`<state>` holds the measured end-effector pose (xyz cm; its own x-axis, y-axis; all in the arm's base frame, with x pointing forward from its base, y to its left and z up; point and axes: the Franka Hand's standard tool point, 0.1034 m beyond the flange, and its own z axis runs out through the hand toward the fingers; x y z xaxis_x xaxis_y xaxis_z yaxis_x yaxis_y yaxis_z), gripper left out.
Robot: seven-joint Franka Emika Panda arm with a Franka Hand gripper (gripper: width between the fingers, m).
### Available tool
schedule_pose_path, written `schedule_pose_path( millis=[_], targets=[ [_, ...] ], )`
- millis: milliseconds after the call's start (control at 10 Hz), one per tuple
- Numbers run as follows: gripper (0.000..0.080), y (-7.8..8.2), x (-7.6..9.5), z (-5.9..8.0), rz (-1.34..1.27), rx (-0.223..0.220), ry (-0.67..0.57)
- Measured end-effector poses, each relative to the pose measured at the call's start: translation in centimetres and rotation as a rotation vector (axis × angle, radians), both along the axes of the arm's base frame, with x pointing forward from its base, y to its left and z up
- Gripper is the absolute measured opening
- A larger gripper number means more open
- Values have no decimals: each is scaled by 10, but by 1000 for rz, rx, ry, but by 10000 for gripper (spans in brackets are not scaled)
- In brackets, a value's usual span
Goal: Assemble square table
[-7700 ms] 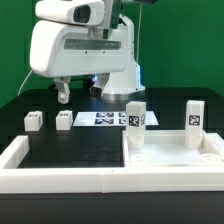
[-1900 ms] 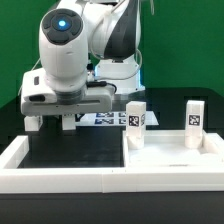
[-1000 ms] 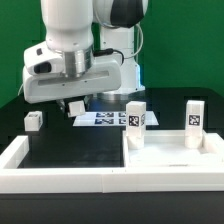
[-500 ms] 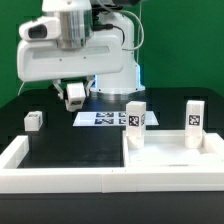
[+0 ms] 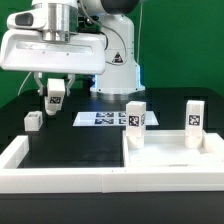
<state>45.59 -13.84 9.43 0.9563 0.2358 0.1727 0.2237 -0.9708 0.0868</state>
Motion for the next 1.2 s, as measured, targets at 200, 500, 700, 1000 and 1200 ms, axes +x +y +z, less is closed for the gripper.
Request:
schedule_pose_path(
  millis=[200, 500, 700, 1000, 1200],
  targets=[
    [288, 23, 29, 5, -63, 58, 6],
    [288, 51, 76, 5, -175, 93, -46],
    [288, 55, 84, 3, -187, 88, -64],
    [288, 54, 83, 2, -189, 88, -63],
    [288, 58, 83, 1, -195, 99, -51]
  ],
)
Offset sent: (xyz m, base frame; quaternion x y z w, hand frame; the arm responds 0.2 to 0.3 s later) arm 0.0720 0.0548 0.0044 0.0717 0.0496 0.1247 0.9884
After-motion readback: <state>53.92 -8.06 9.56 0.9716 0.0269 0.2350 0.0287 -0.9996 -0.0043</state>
